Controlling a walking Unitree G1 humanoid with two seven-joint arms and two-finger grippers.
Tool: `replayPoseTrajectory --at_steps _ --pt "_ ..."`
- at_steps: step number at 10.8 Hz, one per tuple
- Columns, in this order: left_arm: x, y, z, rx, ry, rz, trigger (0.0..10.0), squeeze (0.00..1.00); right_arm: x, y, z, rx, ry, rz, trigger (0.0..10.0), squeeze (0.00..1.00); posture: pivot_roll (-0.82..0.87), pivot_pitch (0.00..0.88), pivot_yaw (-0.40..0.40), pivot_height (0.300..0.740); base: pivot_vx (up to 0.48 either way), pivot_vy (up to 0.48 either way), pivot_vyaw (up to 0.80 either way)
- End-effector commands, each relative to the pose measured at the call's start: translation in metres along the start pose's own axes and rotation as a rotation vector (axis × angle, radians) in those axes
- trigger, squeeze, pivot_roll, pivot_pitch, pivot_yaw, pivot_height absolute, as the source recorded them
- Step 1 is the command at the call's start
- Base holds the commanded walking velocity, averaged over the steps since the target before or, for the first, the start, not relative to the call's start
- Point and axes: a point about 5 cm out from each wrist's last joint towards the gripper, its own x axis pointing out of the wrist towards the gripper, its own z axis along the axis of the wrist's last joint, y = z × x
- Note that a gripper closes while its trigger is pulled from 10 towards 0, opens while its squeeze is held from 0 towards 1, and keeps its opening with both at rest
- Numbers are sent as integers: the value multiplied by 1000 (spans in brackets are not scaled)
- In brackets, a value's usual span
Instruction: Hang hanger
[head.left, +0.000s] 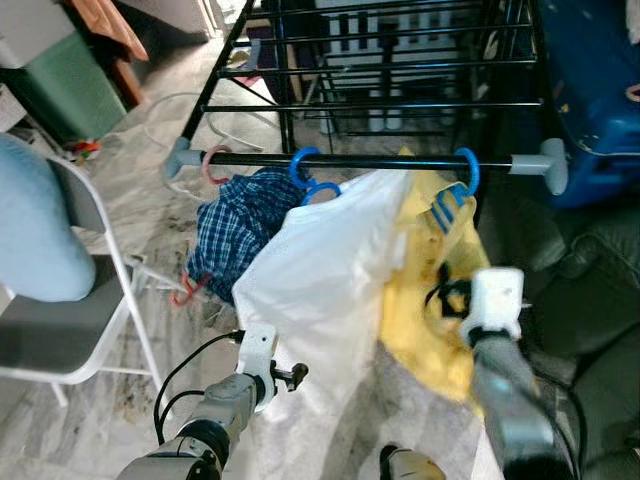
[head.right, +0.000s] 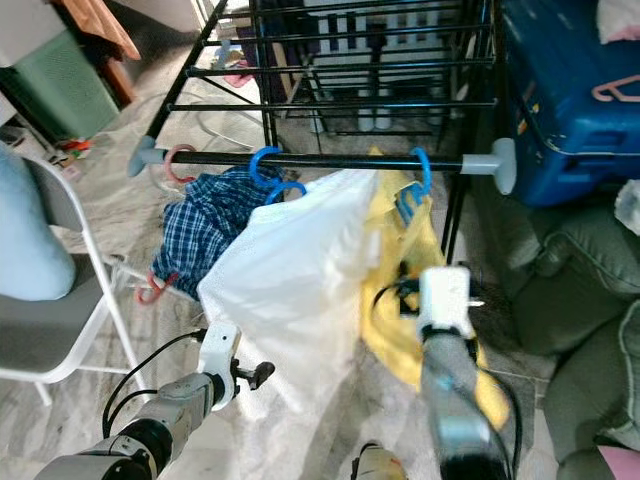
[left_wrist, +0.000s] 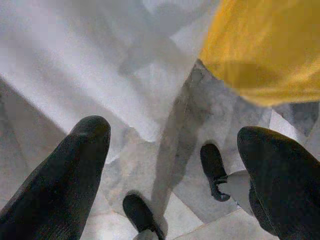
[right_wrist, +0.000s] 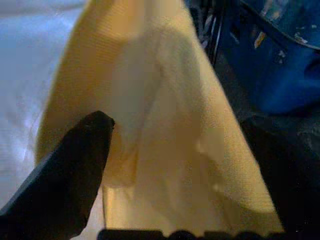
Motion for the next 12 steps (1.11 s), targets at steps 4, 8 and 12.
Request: replayPoseTrajectory --at_steps 4,8,12 --pt "-1 2 -2 -4 -1 -5 10000 0 -33 -9 21 -104 -130 -67 10000 0 -371 153 173 740 0 0 0" --pt "0 -1 17 -25 -110 -64 10000 0 -53 -1 37 -147 -195 14 10000 0 -377 164 168 740 0 0 0" --pt "-5 11 15 -49 -166 9 10000 0 -48 13 32 -150 -160 152 10000 0 -328 140 107 740 0 0 0"
